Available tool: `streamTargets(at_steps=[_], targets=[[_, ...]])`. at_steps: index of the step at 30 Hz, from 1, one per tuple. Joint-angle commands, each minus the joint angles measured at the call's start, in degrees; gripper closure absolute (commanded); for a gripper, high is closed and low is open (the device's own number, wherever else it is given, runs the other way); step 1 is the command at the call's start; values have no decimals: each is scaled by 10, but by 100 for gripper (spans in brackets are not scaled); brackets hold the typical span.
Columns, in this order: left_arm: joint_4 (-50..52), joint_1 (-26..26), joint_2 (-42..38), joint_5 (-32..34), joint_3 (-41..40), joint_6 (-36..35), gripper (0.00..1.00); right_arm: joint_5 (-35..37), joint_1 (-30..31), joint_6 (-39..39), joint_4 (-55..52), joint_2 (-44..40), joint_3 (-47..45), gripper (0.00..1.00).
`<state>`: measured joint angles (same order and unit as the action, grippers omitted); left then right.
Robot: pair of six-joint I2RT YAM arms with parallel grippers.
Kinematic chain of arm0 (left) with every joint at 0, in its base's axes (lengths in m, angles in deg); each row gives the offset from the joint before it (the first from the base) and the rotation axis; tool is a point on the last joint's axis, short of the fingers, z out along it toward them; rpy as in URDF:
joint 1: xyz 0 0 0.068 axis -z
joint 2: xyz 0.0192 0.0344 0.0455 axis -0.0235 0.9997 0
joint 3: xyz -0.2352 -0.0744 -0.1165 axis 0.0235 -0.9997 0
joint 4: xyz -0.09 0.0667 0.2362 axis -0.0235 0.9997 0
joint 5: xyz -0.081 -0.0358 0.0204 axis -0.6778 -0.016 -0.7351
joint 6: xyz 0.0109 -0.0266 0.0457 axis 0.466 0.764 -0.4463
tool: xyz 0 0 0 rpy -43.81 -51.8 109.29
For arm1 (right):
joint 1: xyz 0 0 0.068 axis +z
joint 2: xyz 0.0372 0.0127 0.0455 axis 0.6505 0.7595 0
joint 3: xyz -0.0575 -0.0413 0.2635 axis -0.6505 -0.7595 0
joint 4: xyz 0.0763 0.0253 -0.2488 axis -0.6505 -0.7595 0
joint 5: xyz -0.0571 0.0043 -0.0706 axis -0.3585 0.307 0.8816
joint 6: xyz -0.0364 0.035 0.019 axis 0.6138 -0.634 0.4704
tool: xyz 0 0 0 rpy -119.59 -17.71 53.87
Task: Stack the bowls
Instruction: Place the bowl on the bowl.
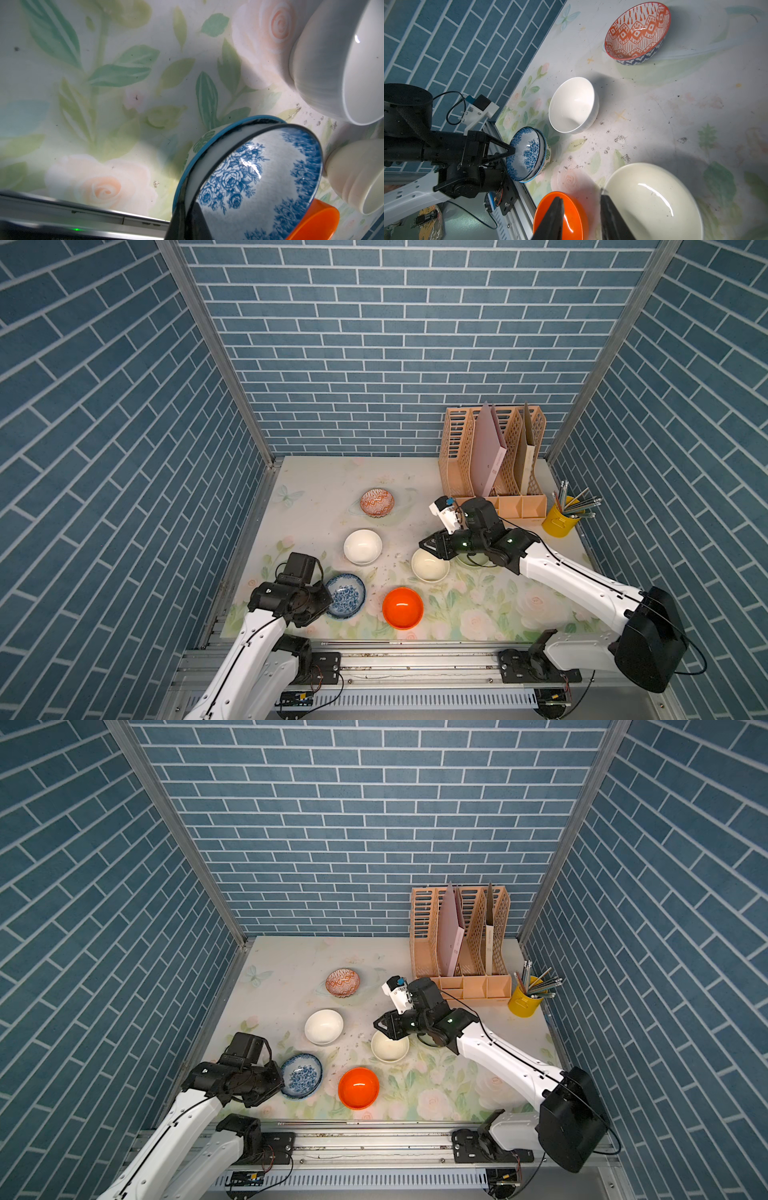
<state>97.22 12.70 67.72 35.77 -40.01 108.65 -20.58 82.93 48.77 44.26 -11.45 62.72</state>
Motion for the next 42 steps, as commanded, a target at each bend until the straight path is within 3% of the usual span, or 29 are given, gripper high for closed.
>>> streamTargets(at_steps=[1, 6, 8, 11, 29, 42], targets=[[22, -4, 1, 3, 8, -12, 85, -3, 0, 14, 5, -8, -4, 66], [27, -4, 4, 8, 14, -16, 83, -4, 0, 14, 4, -6, -5, 66], [28, -4, 6, 7, 17, -20, 70, -4, 0, 14, 3, -7, -3, 66], [35, -4, 12, 12, 24, -26, 64, -2, 0, 14, 3, -9, -4, 66], [88, -5, 48, 25, 170, -52, 62, 3, 0, 14, -4, 9, 5, 65], [-18, -5, 152, -2, 244, -93, 64, 66, -1, 28, -29, 25, 21, 64]])
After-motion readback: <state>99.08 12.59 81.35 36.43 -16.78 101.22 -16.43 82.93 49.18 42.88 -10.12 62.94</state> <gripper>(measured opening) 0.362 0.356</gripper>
